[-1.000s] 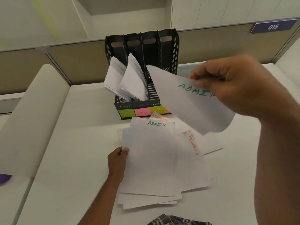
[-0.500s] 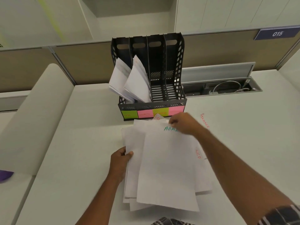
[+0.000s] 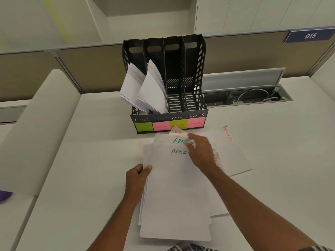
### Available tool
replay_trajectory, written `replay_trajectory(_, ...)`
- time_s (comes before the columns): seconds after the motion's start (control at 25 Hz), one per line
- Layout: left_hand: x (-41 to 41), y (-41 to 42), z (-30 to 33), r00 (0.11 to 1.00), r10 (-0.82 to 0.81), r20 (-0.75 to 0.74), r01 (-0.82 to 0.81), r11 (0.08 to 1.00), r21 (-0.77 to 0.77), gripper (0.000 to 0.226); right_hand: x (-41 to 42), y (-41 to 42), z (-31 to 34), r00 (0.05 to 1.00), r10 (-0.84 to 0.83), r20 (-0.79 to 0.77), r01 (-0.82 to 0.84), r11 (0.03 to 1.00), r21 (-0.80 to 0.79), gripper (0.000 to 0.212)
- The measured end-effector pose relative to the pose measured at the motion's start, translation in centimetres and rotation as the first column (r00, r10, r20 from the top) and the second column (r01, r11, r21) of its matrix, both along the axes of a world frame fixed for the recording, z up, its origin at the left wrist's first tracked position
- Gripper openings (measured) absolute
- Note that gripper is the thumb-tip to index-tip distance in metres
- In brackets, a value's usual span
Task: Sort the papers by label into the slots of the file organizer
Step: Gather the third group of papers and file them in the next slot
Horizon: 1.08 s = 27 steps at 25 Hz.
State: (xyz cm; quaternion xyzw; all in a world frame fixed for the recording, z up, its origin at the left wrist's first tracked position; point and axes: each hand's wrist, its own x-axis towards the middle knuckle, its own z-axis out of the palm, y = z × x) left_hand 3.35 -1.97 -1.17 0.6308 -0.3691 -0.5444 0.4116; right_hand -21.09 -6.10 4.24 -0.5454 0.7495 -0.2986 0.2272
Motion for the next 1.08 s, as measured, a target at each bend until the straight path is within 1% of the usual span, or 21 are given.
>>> replay_trajectory(0.04,0.0,0.0,0.1,1.0,0.015,-0.02,-0.015,1.0,0.001,0.027,-0.6,0.5,0.1,0.987,-0.142,0.072,0.146,0.988,-0.055,0.045)
replay_trajectory(0.08,0.1,0.1,0.3,0.998,0.04,-0.046,-0.04,0.999,0.008,0.022,-1.2,1.1,0.2,0.95,-0.249,0.19,0.264,0.963,-0.055,0.053)
replay_trajectory(0.12,0.2,0.1,0.5,0.995,0.062,-0.077,-0.061,0.998,0.014,0.015,-1.6,1.7,0.3,0.903,-0.294,0.312,0.313,0.95,-0.01,0.055)
replay_trajectory(0.16,0.2,0.1,0.5,0.992,0.078,-0.102,-0.077,0.997,0.017,0.012,-1.8,2.5,0.3,0.872,-0.28,0.403,0.287,0.957,0.043,0.05)
replay_trajectory(0.2,0.3,0.1,0.4,0.989,0.086,-0.118,-0.084,0.996,0.017,0.011,-1.9,3.4,0.1,0.865,-0.229,0.447,0.215,0.973,0.081,0.04)
replay_trajectory(0.24,0.2,0.1,0.3,0.988,0.091,-0.122,-0.09,0.996,0.015,0.01,-1.8,4.3,-0.2,0.867,-0.175,0.466,0.151,0.985,0.088,0.028)
replay_trajectory(0.28,0.2,0.1,0.2,0.988,0.095,-0.124,-0.094,0.995,0.013,0.011,-1.7,5.0,-0.6,0.868,-0.147,0.475,0.134,0.989,0.061,0.018)
replay_trajectory(0.32,0.1,0.2,0.3,0.989,0.103,-0.11,-0.104,0.995,0.002,0.019,-1.5,5.7,-0.8,0.86,-0.144,0.49,0.154,0.988,0.019,0.01)
replay_trajectory(0.36,0.1,0.2,0.3,0.989,0.113,-0.096,-0.114,0.993,-0.007,0.03,-1.5,6.2,-1.0,0.847,-0.158,0.507,0.192,0.981,-0.015,0.008)
replay_trajectory(0.4,0.1,0.2,0.4,0.989,0.118,-0.088,-0.119,0.993,-0.013,0.034,-1.7,6.5,-1.1,0.826,-0.177,0.535,0.228,0.973,-0.031,0.009)
replay_trajectory(0.48,0.2,-0.1,0.8,0.985,0.131,-0.114,-0.133,0.991,-0.007,0.031,-2.7,6.8,-1.0,0.778,-0.172,0.604,0.261,0.963,-0.062,0.014)
replay_trajectory(0.52,0.3,-0.3,1.0,0.982,0.133,-0.131,-0.135,0.991,-0.006,0.024,-3.4,6.9,-1.1,0.767,-0.137,0.627,0.236,0.968,-0.078,0.015)
replay_trajectory(0.6,0.5,-0.8,1.5,0.983,0.134,-0.126,-0.139,0.99,-0.028,0.013,-4.5,7.1,-1.0,0.764,-0.054,0.643,0.121,0.991,-0.062,0.018)
replay_trajectory(0.68,0.3,-1.2,2.0,0.983,0.143,-0.115,-0.15,0.987,-0.052,0.011,-4.8,7.0,-1.0,0.781,-0.013,0.625,0.027,1.0,-0.013,0.019)
replay_trajectory(0.8,-0.3,-1.5,2.8,0.984,0.107,-0.14,-0.119,0.99,-0.081,0.023,-4.1,6.8,-1.0,0.795,0.024,0.606,0.005,0.999,-0.046,0.017)
replay_trajectory(0.88,-0.3,-1.3,2.9,0.992,0.032,-0.119,-0.047,0.991,-0.128,0.032,-3.7,6.5,-1.0,0.762,0.032,0.647,0.016,0.998,-0.067,0.025)
replay_trajectory(0.92,-0.3,-1.2,3.0,0.994,-0.001,-0.107,-0.015,0.989,-0.15,0.033,-3.5,6.4,-1.1,0.746,0.021,0.666,0.024,0.998,-0.058,0.026)
replay_trajectory(1.0,-0.1,-1.0,3.0,0.995,-0.041,-0.09,0.024,0.982,-0.187,0.032,-3.3,6.2,-1.3,0.75,-0.007,0.661,0.051,0.998,-0.048,0.02)
replay_trajectory(1.08,0.1,-1.0,3.2,0.993,0.014,-0.118,-0.036,0.982,-0.187,0.029,-3.2,6.3,-1.6,0.747,-0.016,0.665,0.075,0.995,-0.06,0.015)
